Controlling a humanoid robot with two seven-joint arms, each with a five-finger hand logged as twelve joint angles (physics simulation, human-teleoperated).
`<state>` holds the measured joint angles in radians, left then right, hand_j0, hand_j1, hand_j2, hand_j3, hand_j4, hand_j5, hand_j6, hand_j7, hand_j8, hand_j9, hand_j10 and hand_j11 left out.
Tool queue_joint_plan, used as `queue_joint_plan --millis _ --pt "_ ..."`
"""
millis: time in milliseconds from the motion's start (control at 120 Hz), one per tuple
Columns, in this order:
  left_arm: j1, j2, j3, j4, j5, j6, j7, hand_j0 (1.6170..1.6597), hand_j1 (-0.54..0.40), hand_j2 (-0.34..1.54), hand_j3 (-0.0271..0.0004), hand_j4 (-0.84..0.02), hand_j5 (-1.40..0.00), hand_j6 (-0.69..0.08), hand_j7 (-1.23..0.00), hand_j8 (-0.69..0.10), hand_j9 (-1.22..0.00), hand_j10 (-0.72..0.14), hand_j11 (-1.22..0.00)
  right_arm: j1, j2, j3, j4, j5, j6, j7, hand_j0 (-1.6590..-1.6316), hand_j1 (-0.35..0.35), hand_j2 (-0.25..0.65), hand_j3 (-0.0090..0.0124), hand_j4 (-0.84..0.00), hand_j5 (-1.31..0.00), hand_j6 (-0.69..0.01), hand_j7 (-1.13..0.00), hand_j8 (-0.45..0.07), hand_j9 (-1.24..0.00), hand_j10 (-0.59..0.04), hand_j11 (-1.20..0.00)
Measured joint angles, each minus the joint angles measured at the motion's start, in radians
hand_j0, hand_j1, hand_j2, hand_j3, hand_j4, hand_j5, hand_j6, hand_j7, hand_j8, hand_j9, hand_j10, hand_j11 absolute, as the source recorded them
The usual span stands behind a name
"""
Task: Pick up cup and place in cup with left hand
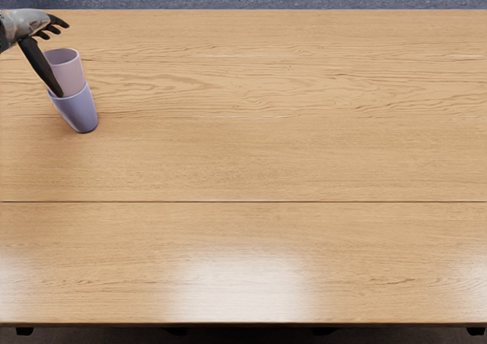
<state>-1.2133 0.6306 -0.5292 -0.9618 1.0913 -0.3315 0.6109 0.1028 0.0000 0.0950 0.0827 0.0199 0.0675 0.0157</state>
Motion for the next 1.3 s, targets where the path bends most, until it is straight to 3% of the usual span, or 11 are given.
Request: queue_joint_plan --millis 492,983,1108,1192,1300 --pt "-0.009 -0.081 0.001 0.000 0.000 0.000 0.000 1.6580 0.252 0.02 0.0000 -0.086 -0.11 -0.087 -0.11 -0.087 -0.11 -0.085 -0.11 0.000 0.000 0.000 0.000 0.000 0.000 0.000 -1.6581 -0.349 0.000 0.0000 0.000 0.00 -0.001 0.00 0.000 0.00 0.000 0.00" --pt "-0.012 -0.237 0.004 -0.006 -0.013 -0.014 0.000 1.6581 0.283 0.01 0.0000 -0.059 -0.07 -0.060 -0.07 -0.060 -0.07 -0.058 -0.07 0.000 0.000 0.000 0.000 0.000 0.000 0.000 -1.6581 -0.349 0.000 0.0000 -0.001 0.00 -0.001 0.00 -0.001 0.00 0.000 0.00" --pt "-0.042 -0.229 0.003 -0.016 -0.157 -0.120 0.000 1.6581 0.306 0.01 0.0000 -0.040 -0.05 -0.041 -0.05 -0.041 -0.05 -0.040 -0.05 0.000 0.000 0.000 0.000 0.000 0.000 0.000 -1.6581 -0.349 0.000 0.0000 0.000 0.00 -0.001 0.00 0.000 0.00 0.000 0.00" --pt "-0.069 -0.199 0.002 -0.019 -0.323 -0.207 0.000 1.6581 0.314 0.01 0.0000 -0.032 -0.04 -0.033 -0.04 -0.033 -0.04 -0.032 -0.04 0.000 0.000 0.000 0.000 0.000 0.000 0.000 -1.6581 -0.349 0.000 0.0000 0.000 0.00 -0.001 0.00 0.000 0.00 0.000 0.00" --pt "-0.080 -0.142 -0.002 -0.021 -0.566 -0.254 0.000 1.6581 0.322 0.01 0.0000 -0.026 -0.03 -0.027 -0.03 -0.026 -0.03 -0.025 -0.03 0.000 0.000 0.000 0.000 0.000 0.000 0.000 -1.6581 -0.349 0.000 0.0000 0.000 0.00 -0.001 0.00 0.000 0.00 0.000 0.00"
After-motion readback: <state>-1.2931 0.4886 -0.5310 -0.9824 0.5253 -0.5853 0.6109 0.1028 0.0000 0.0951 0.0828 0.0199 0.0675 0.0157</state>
